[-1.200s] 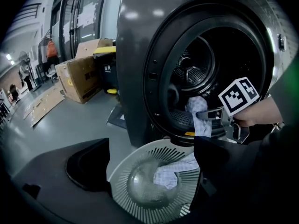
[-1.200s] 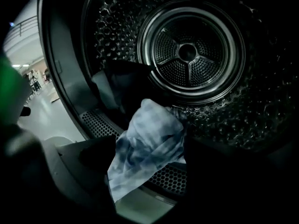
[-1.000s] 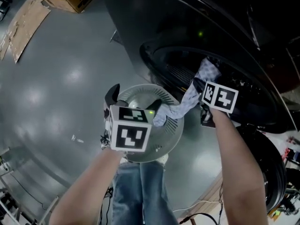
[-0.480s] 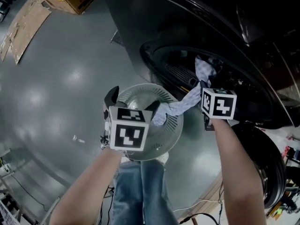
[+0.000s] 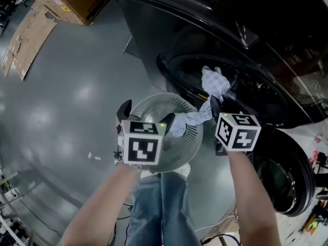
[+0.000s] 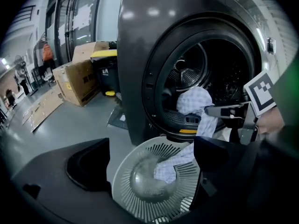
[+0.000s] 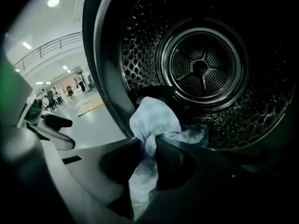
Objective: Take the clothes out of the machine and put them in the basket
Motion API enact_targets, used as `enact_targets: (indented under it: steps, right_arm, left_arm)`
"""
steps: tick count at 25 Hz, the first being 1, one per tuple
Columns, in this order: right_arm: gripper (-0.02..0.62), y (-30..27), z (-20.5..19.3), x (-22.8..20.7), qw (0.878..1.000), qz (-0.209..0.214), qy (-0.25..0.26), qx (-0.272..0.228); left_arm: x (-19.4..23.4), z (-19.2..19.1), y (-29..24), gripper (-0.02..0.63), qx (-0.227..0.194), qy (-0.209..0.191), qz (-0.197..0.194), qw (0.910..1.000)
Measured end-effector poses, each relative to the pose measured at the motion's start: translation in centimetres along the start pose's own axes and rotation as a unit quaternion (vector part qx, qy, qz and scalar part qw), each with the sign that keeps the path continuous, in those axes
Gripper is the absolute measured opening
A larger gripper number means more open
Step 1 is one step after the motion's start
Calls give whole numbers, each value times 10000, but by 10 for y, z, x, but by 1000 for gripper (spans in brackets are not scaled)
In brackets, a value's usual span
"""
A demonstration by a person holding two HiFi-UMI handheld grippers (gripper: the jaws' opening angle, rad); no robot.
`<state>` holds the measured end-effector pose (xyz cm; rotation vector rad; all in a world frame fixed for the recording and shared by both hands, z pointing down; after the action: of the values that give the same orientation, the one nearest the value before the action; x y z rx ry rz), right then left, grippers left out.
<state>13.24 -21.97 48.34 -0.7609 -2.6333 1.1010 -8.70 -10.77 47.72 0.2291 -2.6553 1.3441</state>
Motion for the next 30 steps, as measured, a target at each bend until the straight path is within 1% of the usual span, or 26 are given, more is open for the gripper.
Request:
enact_targets:
  steps: [7,12,15,18,20,22,24,26,28,30]
  right_arm:
    - [83,19,6,32,9990,229,-389,54]
    - [83,35,8,55,9951,641,-745,-81]
    - [83,44,7,74,9919,932,-859,-105]
    - [83,49,4,97,9891,1222,-818,-86]
    - [83,50,2,110,9879,1336,-794,-36]
    - [83,53,0,120,9848,1483,-905,8]
    - [83,57,-3,132,9801,1740,-953,63]
    - [83,60,-7,149,9770,1980,-776,163]
    - [84,64,-12,162,9752,2105,-609,306]
    - [84,67,-18,169,9716,2229,-634,471]
  left_arm:
    - [12,2,21,565,-57,42,57,10000]
    - [19,-3,36,565,-66,121,100,9999]
    - [25,-8,45,565,-100,178,102,9997]
    - [36,-13,56,565,-134,240,174,9995]
    - [43,-18,63,565,-158,283,236,9992]
    - [48,-23,69,565,-169,317,272,9990]
    - [53,-28,76,565,-176,363,299,9987]
    - [59,-33,83,565,-201,436,341,9983]
    - [64,-37,89,565,-222,520,376,9977]
    - [66,-42,93,565,-210,566,382,9974]
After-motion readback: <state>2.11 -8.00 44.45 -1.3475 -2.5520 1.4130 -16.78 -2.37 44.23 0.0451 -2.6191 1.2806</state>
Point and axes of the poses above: the fingertips, and each gripper's own axes: y backward along the fingers, x to its left, z out of its top, the point moved 9 cm from there along y, backward along the fingers, and after that the axes turned 7 degrees about -z, right-handed, at the moved point
